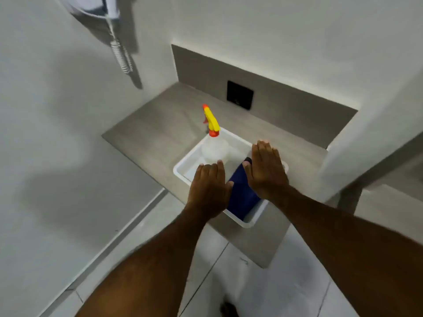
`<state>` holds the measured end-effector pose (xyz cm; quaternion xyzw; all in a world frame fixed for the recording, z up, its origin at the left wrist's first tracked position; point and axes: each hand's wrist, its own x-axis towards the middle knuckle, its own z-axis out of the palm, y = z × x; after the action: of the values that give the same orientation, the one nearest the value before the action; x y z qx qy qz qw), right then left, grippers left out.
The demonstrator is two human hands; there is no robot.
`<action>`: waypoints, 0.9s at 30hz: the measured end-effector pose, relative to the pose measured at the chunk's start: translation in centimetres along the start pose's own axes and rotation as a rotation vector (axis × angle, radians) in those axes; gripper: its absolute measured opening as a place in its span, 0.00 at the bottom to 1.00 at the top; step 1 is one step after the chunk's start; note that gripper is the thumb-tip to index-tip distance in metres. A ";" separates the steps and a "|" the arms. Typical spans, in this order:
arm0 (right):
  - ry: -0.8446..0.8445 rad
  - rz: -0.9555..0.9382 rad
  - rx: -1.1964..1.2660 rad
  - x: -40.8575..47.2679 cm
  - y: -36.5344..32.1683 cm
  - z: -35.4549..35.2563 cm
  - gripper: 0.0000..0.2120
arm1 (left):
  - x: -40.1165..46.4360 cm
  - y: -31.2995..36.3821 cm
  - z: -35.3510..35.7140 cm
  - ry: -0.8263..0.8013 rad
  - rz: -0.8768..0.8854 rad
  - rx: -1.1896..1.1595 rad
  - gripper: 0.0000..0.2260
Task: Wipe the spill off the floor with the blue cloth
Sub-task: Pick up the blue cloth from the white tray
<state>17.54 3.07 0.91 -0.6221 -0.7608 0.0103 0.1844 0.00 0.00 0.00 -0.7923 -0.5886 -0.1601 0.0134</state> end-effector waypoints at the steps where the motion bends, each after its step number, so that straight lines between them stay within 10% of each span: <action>1: -0.044 0.020 0.003 -0.3 0.7 0.8 0.26 | 0.3 0.3 0.8 -0.053 -0.052 -0.014 0.20; 7: -0.385 0.050 -0.125 0.5 2.7 3.6 0.35 | 3.2 0.1 3.1 -0.632 -0.448 -0.137 0.19; 16: -0.582 0.048 -0.153 1.6 3.4 4.0 0.31 | 6.8 0.8 2.9 -0.854 -0.556 -0.382 0.14; 27: -0.573 0.466 0.910 4.9 -1.5 -5.4 0.03 | 10.3 1.2 -14.1 -0.795 -0.516 -0.855 0.07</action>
<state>16.96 6.27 7.61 -0.6038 -0.5424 0.5439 0.2129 0.39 6.27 16.35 -0.5595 -0.6045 -0.0726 -0.5623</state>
